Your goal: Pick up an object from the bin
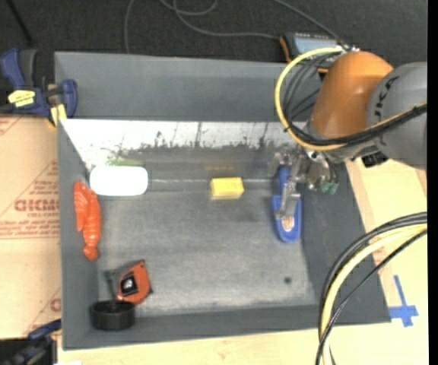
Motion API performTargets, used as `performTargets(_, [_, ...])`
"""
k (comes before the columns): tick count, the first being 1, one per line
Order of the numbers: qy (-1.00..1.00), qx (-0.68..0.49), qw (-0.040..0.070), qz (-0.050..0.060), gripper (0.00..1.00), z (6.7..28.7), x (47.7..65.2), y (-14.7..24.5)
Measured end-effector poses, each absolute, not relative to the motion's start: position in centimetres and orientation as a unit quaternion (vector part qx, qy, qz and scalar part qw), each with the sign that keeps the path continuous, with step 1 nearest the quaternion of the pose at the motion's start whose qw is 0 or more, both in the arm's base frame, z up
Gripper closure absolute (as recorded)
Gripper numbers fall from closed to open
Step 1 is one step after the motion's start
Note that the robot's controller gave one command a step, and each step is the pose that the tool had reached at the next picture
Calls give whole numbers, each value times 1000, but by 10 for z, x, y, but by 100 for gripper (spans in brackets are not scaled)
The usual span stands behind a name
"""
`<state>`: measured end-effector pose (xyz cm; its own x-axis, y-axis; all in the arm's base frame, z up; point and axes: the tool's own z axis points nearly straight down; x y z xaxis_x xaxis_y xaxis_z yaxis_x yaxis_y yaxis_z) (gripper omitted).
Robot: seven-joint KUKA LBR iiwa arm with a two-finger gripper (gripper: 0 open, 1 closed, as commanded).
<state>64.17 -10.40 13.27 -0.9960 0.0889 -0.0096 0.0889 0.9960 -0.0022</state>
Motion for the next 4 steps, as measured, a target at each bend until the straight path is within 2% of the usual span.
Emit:
performTargets(1, [995,99,1,1,0,115,626,-104])
performTargets(2, [992,130,3,-1,0,103,636,-123])
performTargets(3, [1000,29,3,-1,0,94,644,-138])
performTargets(4, [992,128,4,1,0,86,651,-149])
